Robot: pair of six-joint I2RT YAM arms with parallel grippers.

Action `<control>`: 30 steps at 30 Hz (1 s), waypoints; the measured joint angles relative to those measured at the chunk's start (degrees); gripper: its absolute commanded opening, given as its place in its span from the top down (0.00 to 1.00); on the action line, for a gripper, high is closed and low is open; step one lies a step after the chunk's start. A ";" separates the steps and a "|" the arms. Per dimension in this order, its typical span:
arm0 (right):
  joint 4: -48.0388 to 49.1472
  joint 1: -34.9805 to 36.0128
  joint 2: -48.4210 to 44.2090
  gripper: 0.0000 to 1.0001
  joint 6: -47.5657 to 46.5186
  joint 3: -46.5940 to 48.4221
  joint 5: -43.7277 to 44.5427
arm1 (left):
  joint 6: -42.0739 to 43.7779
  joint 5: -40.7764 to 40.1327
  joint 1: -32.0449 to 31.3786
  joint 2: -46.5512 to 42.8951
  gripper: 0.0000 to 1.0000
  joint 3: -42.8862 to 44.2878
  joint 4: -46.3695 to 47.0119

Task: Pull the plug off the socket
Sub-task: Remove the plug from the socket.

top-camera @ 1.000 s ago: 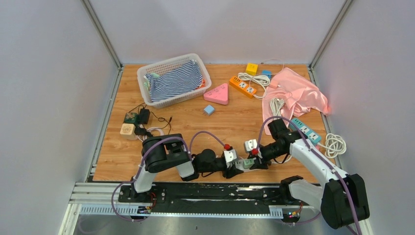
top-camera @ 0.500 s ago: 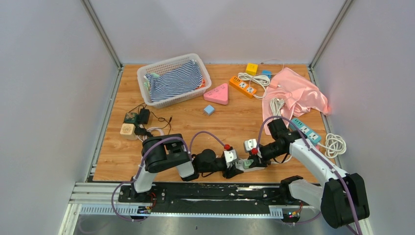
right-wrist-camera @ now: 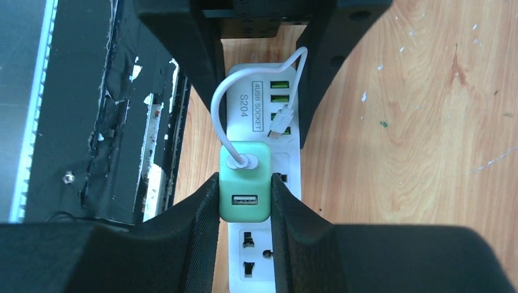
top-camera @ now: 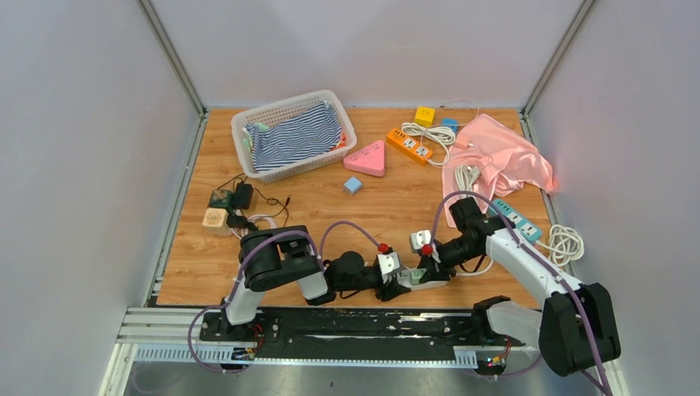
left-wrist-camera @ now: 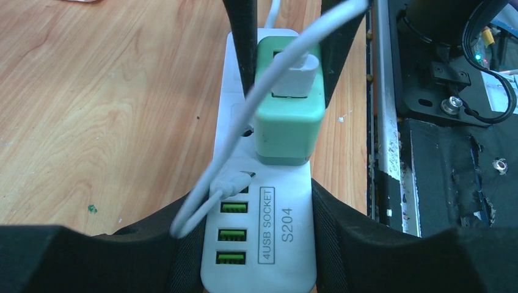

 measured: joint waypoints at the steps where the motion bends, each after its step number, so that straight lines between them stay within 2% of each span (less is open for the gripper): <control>1: 0.26 0.07 0.42 1.00 1.64 0.39 0.15 | -0.09 -0.02 0.02 0.00 1.00 0.00 0.02; 7: 2.71 0.48 2.16 1.00 11.98 1.57 2.14 | -0.13 -0.09 0.02 0.00 1.00 0.00 0.04; 10: 3.10 0.57 2.40 1.00 14.03 1.75 2.56 | -0.13 -0.07 0.02 0.00 1.00 0.00 0.04; 13: 2.67 0.59 2.14 1.00 12.28 1.70 2.36 | -0.15 -0.09 0.02 0.00 1.00 0.00 0.04; 22: -1.16 0.61 1.07 1.00 -2.89 0.70 1.07 | 0.15 -0.20 0.02 0.00 1.00 0.00 0.00; 25: -0.81 0.61 1.14 1.00 -2.29 0.70 1.01 | 0.24 -0.13 0.02 0.00 1.00 0.00 -0.02; 30: 0.68 0.61 2.25 1.00 4.92 1.53 1.42 | 0.09 -0.13 0.02 0.00 1.00 0.00 0.00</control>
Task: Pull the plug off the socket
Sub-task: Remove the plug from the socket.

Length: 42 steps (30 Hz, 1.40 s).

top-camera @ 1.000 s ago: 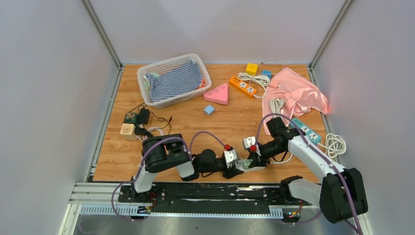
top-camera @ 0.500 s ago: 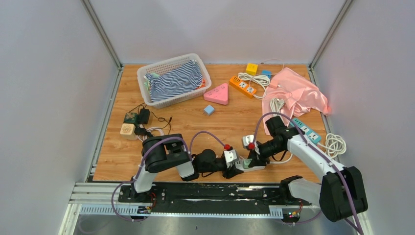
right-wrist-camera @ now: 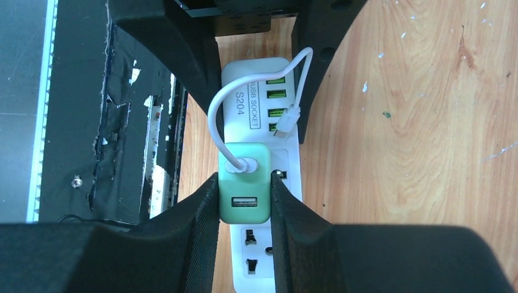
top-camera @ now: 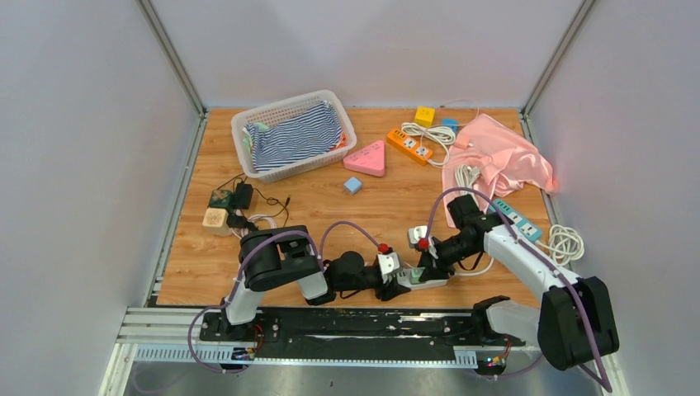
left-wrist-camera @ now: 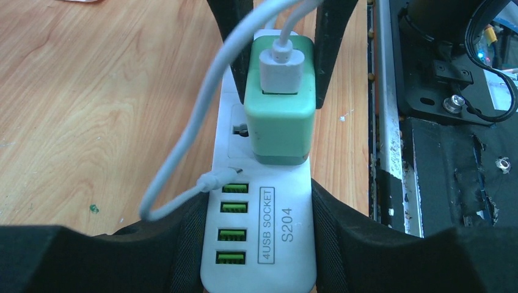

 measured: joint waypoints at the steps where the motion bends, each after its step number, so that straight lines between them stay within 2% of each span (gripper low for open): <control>1: 0.28 0.00 0.13 1.00 1.11 0.07 0.13 | 0.00 0.00 0.00 0.00 1.00 0.00 0.00; 7: 0.61 0.00 0.02 1.00 2.16 -0.04 0.39 | 0.02 0.00 0.00 0.00 1.00 0.00 0.00; 14: -2.51 0.00 -0.11 1.00 -9.29 -0.55 -0.59 | 0.42 0.07 -0.02 0.00 1.00 0.00 -0.02; 18: -2.82 0.00 -0.07 1.00 -10.62 -0.61 -0.68 | 0.90 0.09 -0.09 0.00 1.00 0.00 -0.11; 25: 0.39 0.00 0.72 1.00 2.45 0.24 0.04 | 0.35 0.04 -0.09 0.00 1.00 0.00 -0.07; 29: 1.09 0.00 0.72 1.00 4.98 0.26 0.42 | 0.00 0.09 -0.09 0.00 1.00 0.00 -0.04; 37: -1.62 -0.04 -0.02 1.00 -6.84 -0.61 -0.59 | 0.28 0.04 -0.09 0.00 1.00 0.00 -0.04; 42: -2.49 -0.07 0.02 1.00 -9.55 -0.61 -0.68 | 0.70 0.07 -0.11 0.00 1.00 0.00 -0.07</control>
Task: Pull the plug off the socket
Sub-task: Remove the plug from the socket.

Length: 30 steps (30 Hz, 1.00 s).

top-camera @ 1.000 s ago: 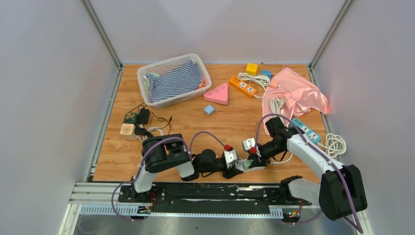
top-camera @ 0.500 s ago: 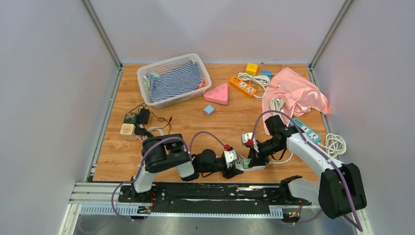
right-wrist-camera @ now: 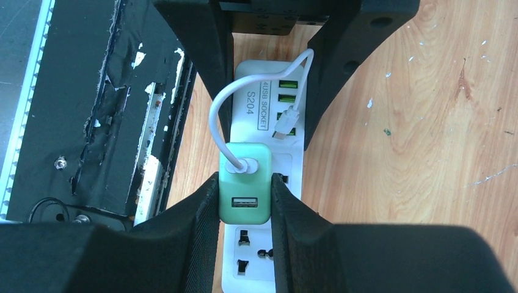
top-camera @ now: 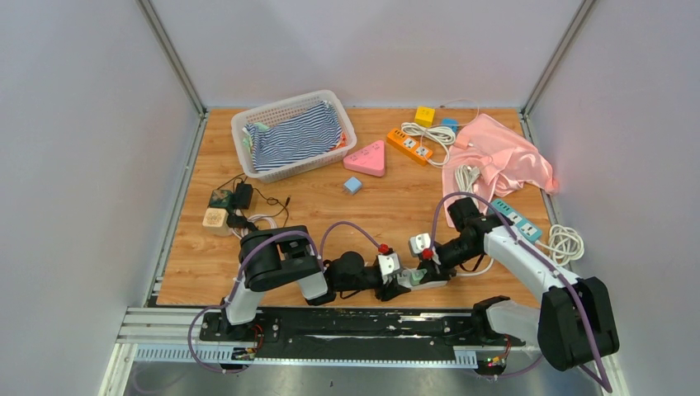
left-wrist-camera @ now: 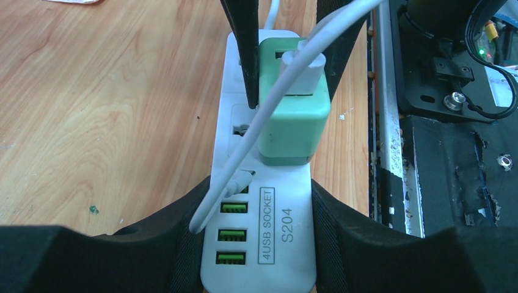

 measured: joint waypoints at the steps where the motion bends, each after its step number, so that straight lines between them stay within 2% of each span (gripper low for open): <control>1: 0.07 0.00 0.02 1.00 0.35 0.00 0.00 | 0.00 0.02 0.00 0.00 1.00 0.00 -0.02; 13: 4.04 -0.04 0.07 1.00 14.58 0.35 1.20 | -0.59 0.04 0.02 0.00 1.00 0.00 0.02; 30: 1.55 -0.31 -0.17 1.00 4.87 -0.02 -0.07 | -0.66 0.02 0.02 0.00 1.00 0.00 0.02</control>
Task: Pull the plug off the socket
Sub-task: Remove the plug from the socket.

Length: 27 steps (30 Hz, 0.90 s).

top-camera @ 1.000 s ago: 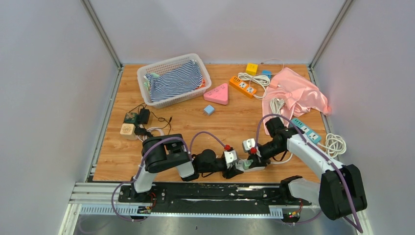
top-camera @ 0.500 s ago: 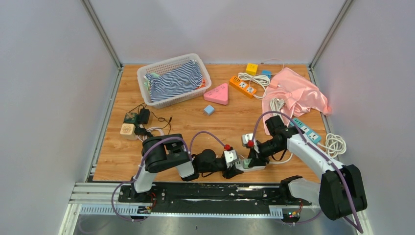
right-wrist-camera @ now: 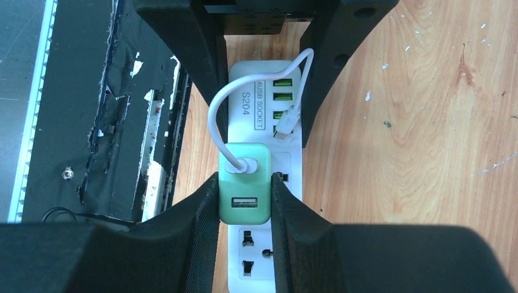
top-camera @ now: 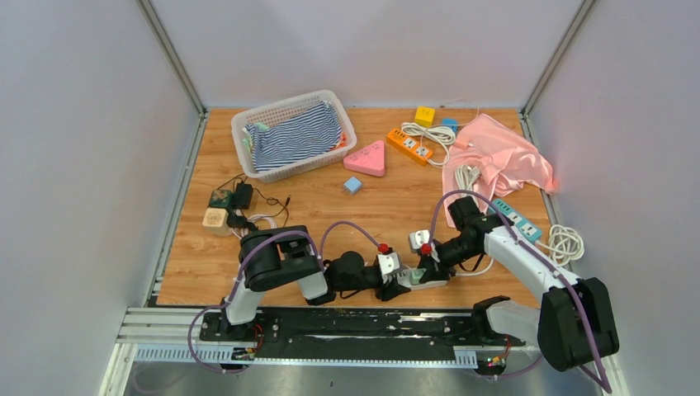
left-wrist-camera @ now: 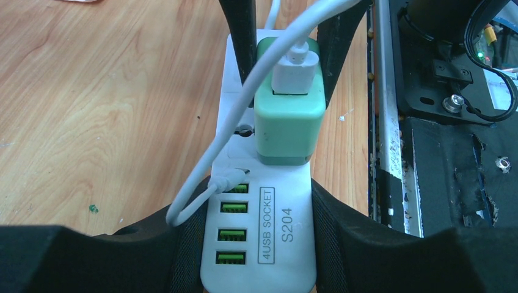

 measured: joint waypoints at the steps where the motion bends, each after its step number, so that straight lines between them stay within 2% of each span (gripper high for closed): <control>1: 0.09 -0.04 0.00 1.00 0.39 0.00 0.02 | 0.00 0.00 0.00 0.00 1.00 0.00 0.00; 9: 2.19 -0.61 -0.31 1.00 8.39 0.02 0.96 | -0.24 0.00 0.00 0.00 1.00 0.00 0.04; 13: 2.49 -0.61 -0.42 1.00 9.29 0.00 1.07 | -0.31 0.04 0.00 0.00 1.00 0.00 0.07; 22: -0.57 -0.76 -2.23 1.00 -2.99 -1.29 -0.24 | -0.28 0.22 -0.02 0.00 1.00 0.00 0.07; 27: -1.70 -0.90 -2.23 1.00 -5.90 -1.29 -0.42 | -0.31 0.22 -0.02 0.00 1.00 0.00 0.07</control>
